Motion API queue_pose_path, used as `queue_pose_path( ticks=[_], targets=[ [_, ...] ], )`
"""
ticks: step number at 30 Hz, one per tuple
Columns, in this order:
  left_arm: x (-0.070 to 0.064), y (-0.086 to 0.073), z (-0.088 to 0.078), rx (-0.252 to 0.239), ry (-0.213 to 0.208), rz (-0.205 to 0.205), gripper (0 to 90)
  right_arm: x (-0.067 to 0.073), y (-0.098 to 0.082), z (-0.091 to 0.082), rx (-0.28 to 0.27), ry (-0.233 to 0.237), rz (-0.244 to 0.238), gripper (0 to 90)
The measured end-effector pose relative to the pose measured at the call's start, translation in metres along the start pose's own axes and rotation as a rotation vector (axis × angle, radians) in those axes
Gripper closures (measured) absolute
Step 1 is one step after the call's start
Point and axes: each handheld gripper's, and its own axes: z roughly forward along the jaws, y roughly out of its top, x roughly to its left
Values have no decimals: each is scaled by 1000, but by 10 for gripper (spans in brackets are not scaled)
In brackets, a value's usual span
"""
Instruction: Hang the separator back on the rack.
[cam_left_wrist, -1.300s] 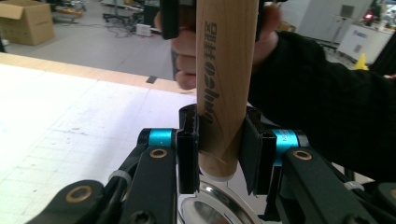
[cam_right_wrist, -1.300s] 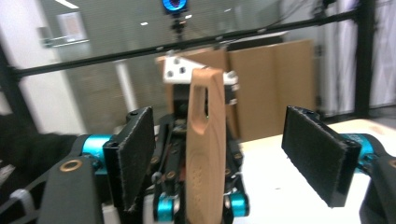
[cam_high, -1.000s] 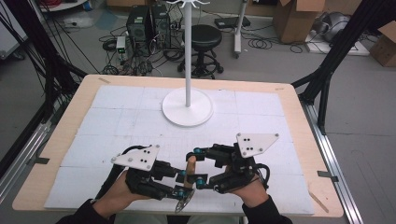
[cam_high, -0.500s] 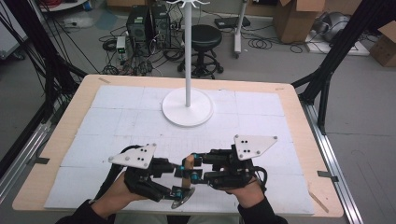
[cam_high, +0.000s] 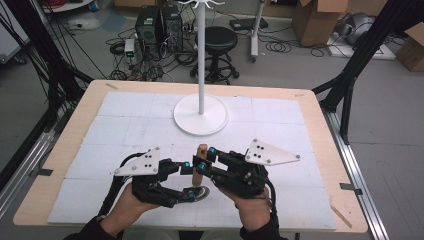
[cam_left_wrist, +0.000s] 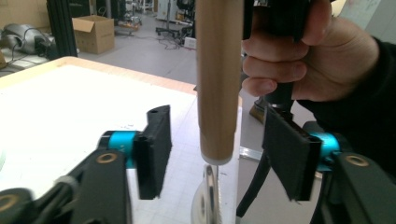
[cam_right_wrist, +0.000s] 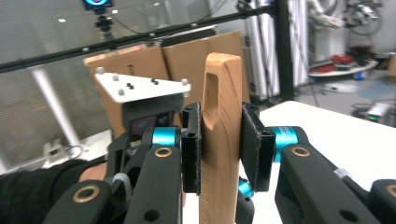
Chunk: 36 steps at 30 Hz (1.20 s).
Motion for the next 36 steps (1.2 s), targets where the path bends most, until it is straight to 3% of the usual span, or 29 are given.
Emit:
queue_pose_path(
  ticks=[10,15,19,21,22,24,27,30,33,36],
  targets=[
    [0,0,4,22,24,7,628,2,-2,1,-3,-66,17,715],
    [1,2,5,28,33,15,712,2,-3,1,-3,-77,22,715],
    [2,3,4,35,30,7,726,3,-3,1,-5,-83,15,713],
    [3,3,3,39,10,1,728,2,-3,1,-2,-61,31,697],
    [3,3,3,39,2,-2,729,0,-3,1,-6,-26,47,579],
    [3,3,1,36,-25,-6,729,-3,-3,1,-21,-8,56,394],
    [3,3,-1,26,-64,-11,729,-8,-4,-1,-17,62,12,291],
    [5,3,-4,31,-112,-5,729,-14,-7,0,15,160,-53,304],
    [5,3,-7,26,-146,-2,729,-20,-11,3,39,246,-53,366],
    [6,3,-9,18,-165,-3,729,-25,-17,7,44,308,-52,507]
  ],
)
